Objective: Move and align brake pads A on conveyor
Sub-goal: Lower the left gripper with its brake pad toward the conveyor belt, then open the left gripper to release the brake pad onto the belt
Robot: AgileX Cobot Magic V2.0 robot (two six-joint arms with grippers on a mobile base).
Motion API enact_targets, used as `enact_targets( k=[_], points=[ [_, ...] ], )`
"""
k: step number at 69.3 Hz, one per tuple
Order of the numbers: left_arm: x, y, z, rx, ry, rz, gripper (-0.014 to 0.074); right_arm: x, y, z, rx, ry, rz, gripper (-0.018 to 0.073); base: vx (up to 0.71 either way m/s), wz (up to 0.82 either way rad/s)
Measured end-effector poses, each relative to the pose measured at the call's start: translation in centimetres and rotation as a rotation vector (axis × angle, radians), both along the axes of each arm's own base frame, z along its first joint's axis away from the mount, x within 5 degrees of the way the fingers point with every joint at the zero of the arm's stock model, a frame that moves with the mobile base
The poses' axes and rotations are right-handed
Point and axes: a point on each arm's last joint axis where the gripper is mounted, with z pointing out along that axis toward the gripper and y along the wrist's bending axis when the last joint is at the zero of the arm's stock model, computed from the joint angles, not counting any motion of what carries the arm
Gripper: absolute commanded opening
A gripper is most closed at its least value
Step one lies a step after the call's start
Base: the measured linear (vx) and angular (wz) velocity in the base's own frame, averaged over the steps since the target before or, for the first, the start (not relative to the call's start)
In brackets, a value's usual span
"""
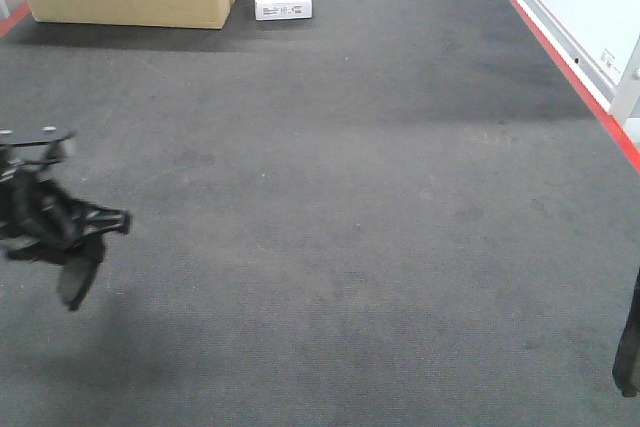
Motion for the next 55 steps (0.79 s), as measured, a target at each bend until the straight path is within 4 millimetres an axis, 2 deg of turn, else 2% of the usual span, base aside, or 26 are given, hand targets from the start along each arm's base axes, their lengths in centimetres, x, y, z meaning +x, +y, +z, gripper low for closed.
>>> enact_targets(
  k=[7,13,25,34,44,55],
  points=[
    [2.5,-0.2,-1.9,0.006,0.064,-0.009,-0.0006,0.0,0.0,0.0,0.0,0.0,0.0,-0.0008,0.0,0.0],
    [3.8,-0.3,-3.4,0.01,0.105,-0.016,-0.0006,0.0,0.0,0.0,0.0,0.0,0.0,-0.0008,0.0,0.0],
    [4.9,-0.4,-5.5,0.013,0.147,-0.019,-0.0003,0.0,0.0,0.0,0.0,0.0,0.0,-0.0008,0.0,0.0],
    [5.2,-0.4,-6.0,0.014,0.138,-0.018,0.0029,0.0,0.0,0.0,0.0,0.0,0.0,-0.0008,0.0,0.0],
    [5.5,-0.4,-5.9,0.014,0.114,-0.017,0.0138,0.0,0.0,0.0,0.0,0.0,0.0,-0.0008,0.0,0.0],
    [5.5,-0.4,-6.0,0.014,0.114,-0.018,0.036,0.0,0.0,0.0,0.0,0.0,0.0,-0.0008,0.0,0.0]
  ],
)
